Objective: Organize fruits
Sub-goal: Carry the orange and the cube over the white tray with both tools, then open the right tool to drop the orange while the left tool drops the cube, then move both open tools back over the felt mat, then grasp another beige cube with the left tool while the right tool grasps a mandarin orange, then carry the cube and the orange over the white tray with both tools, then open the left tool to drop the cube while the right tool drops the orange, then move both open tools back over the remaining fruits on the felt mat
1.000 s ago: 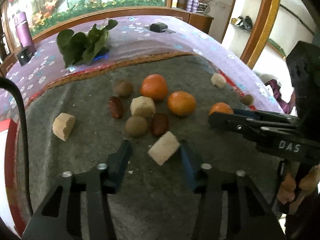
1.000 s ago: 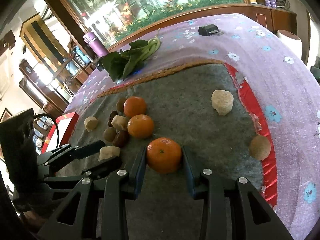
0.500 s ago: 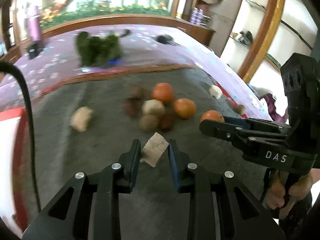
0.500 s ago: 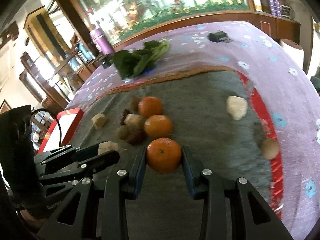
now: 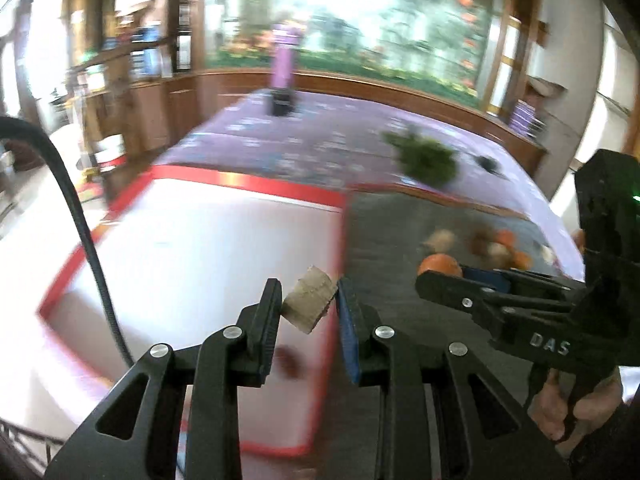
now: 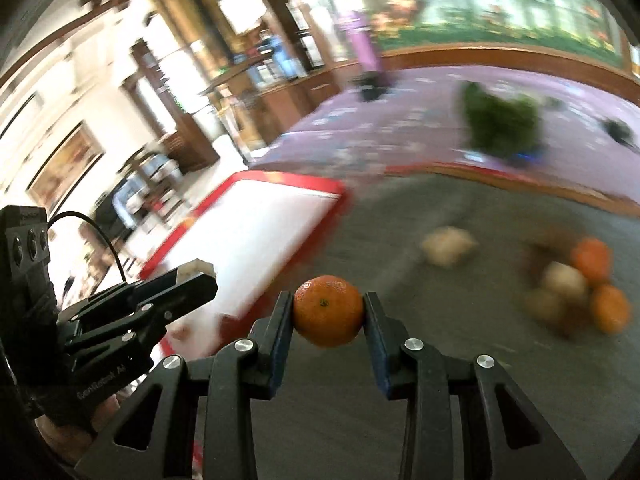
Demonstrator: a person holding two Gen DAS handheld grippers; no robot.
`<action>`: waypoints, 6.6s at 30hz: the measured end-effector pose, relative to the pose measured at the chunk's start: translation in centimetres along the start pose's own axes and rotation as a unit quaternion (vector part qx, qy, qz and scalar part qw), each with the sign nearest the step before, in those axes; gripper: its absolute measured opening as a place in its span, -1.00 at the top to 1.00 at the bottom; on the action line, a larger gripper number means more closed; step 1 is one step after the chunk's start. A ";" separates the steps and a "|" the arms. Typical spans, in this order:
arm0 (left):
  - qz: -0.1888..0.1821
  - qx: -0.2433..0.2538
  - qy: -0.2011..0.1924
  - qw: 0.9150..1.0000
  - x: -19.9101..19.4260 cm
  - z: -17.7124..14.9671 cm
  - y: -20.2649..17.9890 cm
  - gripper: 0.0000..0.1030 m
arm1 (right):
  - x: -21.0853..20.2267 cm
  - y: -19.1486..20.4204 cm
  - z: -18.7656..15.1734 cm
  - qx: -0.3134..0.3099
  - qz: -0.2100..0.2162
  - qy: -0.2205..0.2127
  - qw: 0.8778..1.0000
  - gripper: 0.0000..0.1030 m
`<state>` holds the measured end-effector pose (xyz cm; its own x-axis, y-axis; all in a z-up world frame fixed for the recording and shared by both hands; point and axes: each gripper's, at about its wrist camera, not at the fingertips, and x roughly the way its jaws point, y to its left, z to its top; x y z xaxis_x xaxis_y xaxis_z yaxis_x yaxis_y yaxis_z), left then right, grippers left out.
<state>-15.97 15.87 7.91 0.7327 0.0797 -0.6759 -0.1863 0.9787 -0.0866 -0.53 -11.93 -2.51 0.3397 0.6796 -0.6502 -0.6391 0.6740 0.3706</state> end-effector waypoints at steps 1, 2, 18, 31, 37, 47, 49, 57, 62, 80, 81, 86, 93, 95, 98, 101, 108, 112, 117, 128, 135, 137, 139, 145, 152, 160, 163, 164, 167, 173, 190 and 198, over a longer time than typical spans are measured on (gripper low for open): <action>0.013 -0.011 -0.003 1.000 -0.1 -0.1 1.3 0.51 | 0.8 1.3 0.3 -0.011 0.009 0.001 1.000 0.32; 0.023 -0.020 -0.004 1.000 -0.1 -0.2 2.4 0.51 | 1.5 2.3 0.5 -0.019 0.016 0.002 1.000 0.32; 0.061 -0.062 0.054 0.995 3.5 -2.4 7.0 0.45 | 8.7 7.8 -0.7 -0.052 0.028 0.067 0.996 0.27; 0.025 -0.005 0.007 1.000 1.2 -0.6 0.3 -0.39 | -0.4 0.2 -0.2 0.012 0.000 -0.026 1.000 0.06; -0.039 0.061 0.028 0.997 3.3 0.2 -7.2 -0.39 | -6.9 -7.7 -1.9 0.057 -0.084 -0.058 0.993 0.01; -0.036 0.125 0.049 0.990 8.5 2.0 -14.2 -0.38 | -11.6 -17.2 -2.7 0.130 -0.166 -0.067 0.975 0.00; -0.039 0.138 0.054 0.988 9.5 2.1 -15.0 -0.38 | -11.0 -18.5 -2.7 0.143 -0.170 -0.055 0.973 -0.01; -0.045 0.161 0.063 0.984 12.7 2.8 -16.3 -0.38 | -8.4 -19.7 -2.5 0.153 -0.146 -0.030 0.977 0.00; -0.050 0.167 0.071 0.982 14.0 2.9 -16.0 -0.38 | -7.0 -18.9 -2.9 0.136 -0.163 -0.013 0.977 0.09; -0.062 0.184 0.055 0.979 14.1 2.6 -16.7 0.55 | -7.1 -18.5 -3.5 0.126 -0.169 -0.023 0.977 0.32; -0.062 0.190 0.051 0.979 13.9 2.5 -16.8 0.63 | -7.1 -18.5 -3.5 0.127 -0.169 -0.024 0.977 0.32; -0.080 0.187 0.057 0.977 13.3 1.9 -16.3 0.72 | -7.5 -18.9 -3.6 0.139 -0.161 -0.030 0.977 0.32; -0.109 0.146 0.059 0.982 11.6 1.6 -14.7 0.72 | -7.9 -19.1 -3.6 0.147 -0.149 -0.038 0.977 0.32; -0.111 0.136 0.054 0.983 10.7 1.6 -14.3 0.72 | -8.1 -18.9 -3.6 0.151 -0.145 -0.041 0.977 0.32; -0.110 0.125 0.048 0.985 9.4 1.3 -13.7 0.72 | -8.4 -18.5 -3.6 0.155 -0.140 -0.045 0.977 0.32; -0.111 0.115 0.041 0.986 7.9 0.7 -12.7 0.72 | -8.5 -17.5 -3.6 0.156 -0.130 -0.047 0.978 0.32; -0.083 0.087 0.023 0.993 4.2 -0.4 -8.8 0.72 | -6.7 -11.7 -2.3 0.111 -0.099 -0.031 0.988 0.33; -0.060 0.055 0.011 0.997 2.5 -0.3 -5.4 0.72 | -4.7 -7.4 -1.2 0.079 -0.073 -0.021 0.994 0.33; -0.011 0.026 -0.006 1.000 0.8 -0.7 -0.6 0.71 | -1.6 -1.7 0.1 0.042 -0.029 -0.016 0.999 0.34; 0.028 -0.030 0.013 0.999 2.1 -2.2 5.8 0.71 | 5.6 7.3 0.6 -0.017 0.006 0.025 1.000 0.34; 0.038 -0.038 0.017 0.998 2.6 -2.5 6.8 0.70 | 8.2 8.3 0.5 -0.022 0.005 0.040 0.999 0.32; 0.046 -0.042 0.017 0.998 2.5 -2.5 7.1 0.57 | 8.1 8.6 0.7 -0.023 0.008 0.037 0.999 0.28; 0.052 -0.049 0.019 0.997 2.6 -2.5 7.3 -0.12 | 8.0 8.8 1.0 -0.018 0.020 0.029 0.999 0.25; 0.070 -0.057 0.006 0.996 2.1 -2.3 7.3 -0.37 | 5.6 8.4 1.5 -0.013 0.029 -0.008 0.999 0.01; 0.064 -0.033 -0.005 0.997 1.5 -2.0 4.8 -0.48 | 3.6 5.1 1.4 0.025 0.021 -0.022 0.999 0.00; 0.039 0.003 0.004 0.999 1.4 -1.8 1.1 -0.48 | 0.5 1.1 1.1 0.057 -0.004 -0.042 0.998 0.00; 0.025 0.020 0.012 0.999 1.5 -1.7 -0.5 -0.48 | -1.2 -0.9 0.8 0.070 -0.016 -0.053 0.996 0.00; 0.021 0.025 0.014 0.999 1.5 -1.7 -0.9 -0.48 | -1.9 -1.6 0.6 0.073 -0.025 -0.058 0.995 0.00; 0.011 0.047 0.020 0.999 1.7 -1.8 -2.8 -0.48 | -4.1 -3.7 -0.3 0.081 -0.052 -0.069 0.993 0.00; -0.020 0.080 0.035 0.996 1.9 -2.2 -6.6 -0.48 | -10.7 -9.3 -2.8 0.115 -0.117 -0.095 0.982 0.00; -0.068 0.158 0.047 0.984 1.0 -3.1 -14.1 -0.47 | -18.3 -21.4 -6.1 0.185 -0.208 -0.085 0.957 -0.01; -0.064 0.144 0.048 0.986 1.4 -2.9 -13.3 -0.47 | -16.1 -20.8 -6.5 0.191 -0.122 -0.037 0.973 -0.02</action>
<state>-14.40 2.44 6.02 0.6707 -0.0528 -0.7398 0.1081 0.9938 0.0270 2.82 -38.73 -4.08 0.5075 0.4957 -0.7048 -0.2345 0.8665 0.4406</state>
